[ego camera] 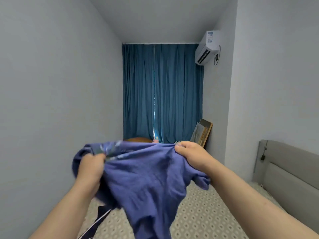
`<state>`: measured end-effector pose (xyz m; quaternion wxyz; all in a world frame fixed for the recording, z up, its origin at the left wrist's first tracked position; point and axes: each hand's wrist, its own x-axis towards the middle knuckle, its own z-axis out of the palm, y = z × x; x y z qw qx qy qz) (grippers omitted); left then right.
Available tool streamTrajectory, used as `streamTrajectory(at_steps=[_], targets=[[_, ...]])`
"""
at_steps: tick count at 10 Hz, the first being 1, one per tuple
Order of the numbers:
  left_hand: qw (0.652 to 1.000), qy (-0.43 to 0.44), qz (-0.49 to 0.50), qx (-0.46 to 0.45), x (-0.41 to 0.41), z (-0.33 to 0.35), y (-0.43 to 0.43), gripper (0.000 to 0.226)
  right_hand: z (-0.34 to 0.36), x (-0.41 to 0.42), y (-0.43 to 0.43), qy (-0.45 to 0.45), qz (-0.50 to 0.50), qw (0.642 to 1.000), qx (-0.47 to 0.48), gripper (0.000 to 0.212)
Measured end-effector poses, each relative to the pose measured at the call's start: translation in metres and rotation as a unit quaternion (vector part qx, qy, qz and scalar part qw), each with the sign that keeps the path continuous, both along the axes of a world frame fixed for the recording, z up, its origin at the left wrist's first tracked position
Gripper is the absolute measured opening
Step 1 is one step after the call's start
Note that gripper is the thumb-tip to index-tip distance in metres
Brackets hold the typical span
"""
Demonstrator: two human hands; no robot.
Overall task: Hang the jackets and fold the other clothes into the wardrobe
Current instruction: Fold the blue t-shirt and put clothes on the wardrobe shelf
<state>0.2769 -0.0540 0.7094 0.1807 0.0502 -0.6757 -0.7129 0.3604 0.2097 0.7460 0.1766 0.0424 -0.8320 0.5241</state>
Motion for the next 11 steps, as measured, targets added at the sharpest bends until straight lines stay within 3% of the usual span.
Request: streamTrajectory(at_steps=[1,2,3,4,5,6,7,8,9,10,11], targets=[[0.958,-0.152,-0.132,-0.203,0.017,-0.041,-0.009,0.027,0.024,0.001,-0.011,0.011,0.056,0.998,-0.014,0.019],[0.868,-0.099,-0.239,-0.423,0.027,-0.06,0.014,0.026,0.034,-0.007,-0.034,0.011,0.088,0.996,-0.003,0.024],[0.876,0.14,-0.386,-0.253,0.052,-0.058,0.005,0.029,0.045,-0.014,-0.056,0.016,0.112,0.992,-0.06,0.024],[0.887,0.028,-0.457,0.056,0.073,-0.021,0.028,0.069,0.051,-0.019,-0.069,0.01,0.138,0.985,-0.103,0.024],[0.91,0.073,-0.395,0.103,0.07,-0.016,0.049,0.051,0.049,-0.019,-0.074,-0.019,0.17,0.961,-0.218,0.02],[0.898,-0.011,-0.351,0.265,0.064,0.002,0.059,0.027,0.034,-0.013,-0.068,-0.02,0.157,0.931,-0.329,0.027],[0.872,-0.011,-0.276,0.403,0.052,0.01,0.056,0.035,-0.001,0.006,-0.062,-0.012,0.112,0.951,-0.289,0.02],[0.863,-0.009,-0.224,0.453,0.041,0.015,0.056,0.042,-0.046,0.035,-0.062,-0.005,0.144,0.976,-0.164,0.029],[0.865,-0.006,-0.155,0.478,0.035,0.016,0.06,0.04,-0.078,0.054,-0.068,0.01,0.166,0.986,0.02,0.041],[0.874,-0.015,-0.139,0.466,0.034,0.015,0.066,0.044,-0.097,0.057,-0.075,-0.009,0.145,0.984,0.1,0.047],[0.887,-0.022,-0.146,0.437,0.036,0.018,0.078,0.047,-0.105,0.053,-0.068,0.011,0.126,0.991,0.037,0.017]])
